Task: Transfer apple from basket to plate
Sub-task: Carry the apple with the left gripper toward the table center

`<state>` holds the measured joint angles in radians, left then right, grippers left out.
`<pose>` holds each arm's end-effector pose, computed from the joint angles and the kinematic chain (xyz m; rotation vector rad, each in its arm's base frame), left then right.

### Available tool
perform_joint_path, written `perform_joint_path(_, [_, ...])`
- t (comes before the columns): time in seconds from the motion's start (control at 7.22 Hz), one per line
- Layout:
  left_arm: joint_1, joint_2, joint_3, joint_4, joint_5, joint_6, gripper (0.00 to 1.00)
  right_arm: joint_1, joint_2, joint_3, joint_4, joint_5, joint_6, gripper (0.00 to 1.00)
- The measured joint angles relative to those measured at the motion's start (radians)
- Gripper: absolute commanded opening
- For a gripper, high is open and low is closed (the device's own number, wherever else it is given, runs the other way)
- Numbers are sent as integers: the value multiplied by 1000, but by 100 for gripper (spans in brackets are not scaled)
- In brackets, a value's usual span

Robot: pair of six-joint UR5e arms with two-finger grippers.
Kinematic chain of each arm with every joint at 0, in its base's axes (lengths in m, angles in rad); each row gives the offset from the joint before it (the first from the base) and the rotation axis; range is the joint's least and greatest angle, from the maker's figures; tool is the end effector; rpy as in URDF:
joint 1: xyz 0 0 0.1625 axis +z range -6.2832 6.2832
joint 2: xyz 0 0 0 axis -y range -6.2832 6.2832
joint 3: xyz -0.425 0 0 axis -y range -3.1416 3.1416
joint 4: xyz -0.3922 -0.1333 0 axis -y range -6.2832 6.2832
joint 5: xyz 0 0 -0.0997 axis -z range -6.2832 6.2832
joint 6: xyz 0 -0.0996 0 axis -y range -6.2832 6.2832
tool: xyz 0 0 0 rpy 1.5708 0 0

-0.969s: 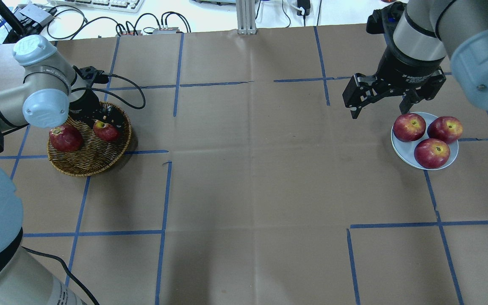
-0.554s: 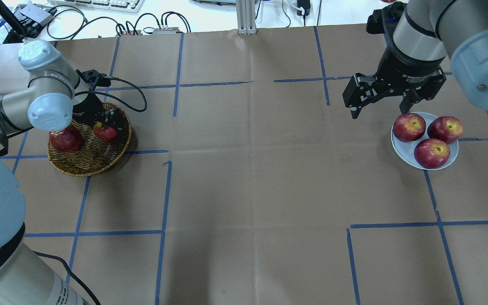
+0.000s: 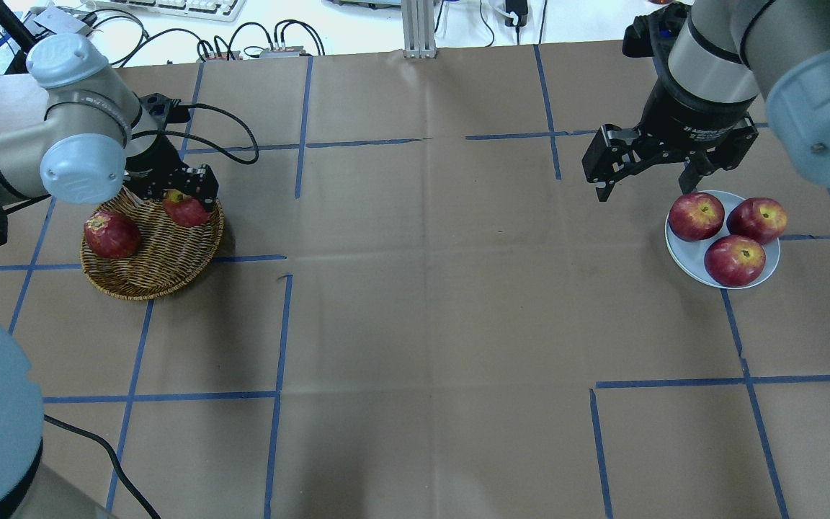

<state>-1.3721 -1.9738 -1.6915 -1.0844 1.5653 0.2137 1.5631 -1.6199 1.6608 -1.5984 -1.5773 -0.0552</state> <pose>-0.0123 -0.6168 0.2541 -0.0233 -3.1280 -0.0554 0.1290 -0.4704 0.4700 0.0745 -3.1346 -0.0211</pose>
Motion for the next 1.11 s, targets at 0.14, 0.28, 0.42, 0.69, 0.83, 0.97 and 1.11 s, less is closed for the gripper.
perform_joint_path(0.14, [-106, 23, 2, -26, 9, -180, 57, 0, 0, 0, 0, 1, 0, 100])
perform_joint_path(0.28, [-213, 21, 5, -31, 15, -371, 57, 1, 0, 0, 0, 1, 0, 100])
perform_joint_path(0.42, [-304, 0, 18, -30, 15, -530, 57, 1, 0, 0, -1, 2, 0, 100])
perform_joint_path(0.69, [-439, -81, 85, -27, 14, -722, 57, 0, 0, 0, -1, 1, 0, 100])
perform_joint_path(0.83, [-489, -126, 122, -25, 15, -786, 58, -1, 0, 0, -1, 2, 0, 100])
perform_joint_path(0.97, [-523, -162, 151, -23, 13, -824, 58, -1, 1, 0, -1, 3, 0, 100])
perform_joint_path(1.11, [-542, -185, 166, -21, 9, -851, 58, -1, 1, 0, -1, 3, 0, 100])
